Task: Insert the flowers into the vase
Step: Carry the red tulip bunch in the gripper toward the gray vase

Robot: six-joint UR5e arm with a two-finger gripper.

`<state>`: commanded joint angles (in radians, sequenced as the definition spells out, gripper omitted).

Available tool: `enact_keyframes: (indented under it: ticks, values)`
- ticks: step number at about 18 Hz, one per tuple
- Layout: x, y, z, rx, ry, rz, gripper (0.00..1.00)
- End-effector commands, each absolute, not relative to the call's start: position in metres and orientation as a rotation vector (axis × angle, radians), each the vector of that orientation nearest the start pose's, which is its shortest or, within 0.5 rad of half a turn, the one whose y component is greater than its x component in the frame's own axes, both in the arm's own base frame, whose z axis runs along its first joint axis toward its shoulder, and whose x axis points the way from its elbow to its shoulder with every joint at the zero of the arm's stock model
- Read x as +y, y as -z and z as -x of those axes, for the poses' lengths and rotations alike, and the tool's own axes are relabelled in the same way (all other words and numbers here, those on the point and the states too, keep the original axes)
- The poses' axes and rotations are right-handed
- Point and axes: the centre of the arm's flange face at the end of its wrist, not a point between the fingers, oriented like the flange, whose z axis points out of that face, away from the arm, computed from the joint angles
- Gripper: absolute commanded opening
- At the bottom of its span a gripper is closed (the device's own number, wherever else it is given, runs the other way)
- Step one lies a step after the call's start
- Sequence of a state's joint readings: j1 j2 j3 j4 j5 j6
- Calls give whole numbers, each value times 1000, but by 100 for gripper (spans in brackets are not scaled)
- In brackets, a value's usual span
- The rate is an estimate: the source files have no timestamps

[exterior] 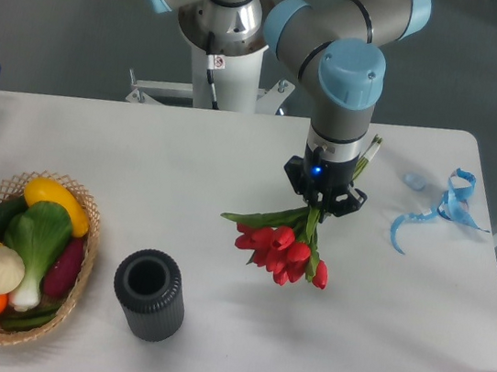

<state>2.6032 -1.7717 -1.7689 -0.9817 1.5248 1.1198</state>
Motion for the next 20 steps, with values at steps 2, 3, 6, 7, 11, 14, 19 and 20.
enact_keyframes:
  ticks: [2, 3, 6, 7, 11, 14, 19, 20]
  values:
    - [414, -369, 420, 139, -248, 2945, 0]
    - [419, -378, 421, 134, -241, 2903, 0]
    - [423, -403, 432, 117, -239, 2791, 0]
    - [426, -411, 434, 91, -231, 2760, 0]
    - [448, -459, 443, 21, -262, 2553, 0]
    - [461, -473, 439, -2, -181, 2386, 0]
    - [485, -469, 427, 39, 90, 2180, 0]
    - [490, -469, 426, 58, 155, 2125, 0]
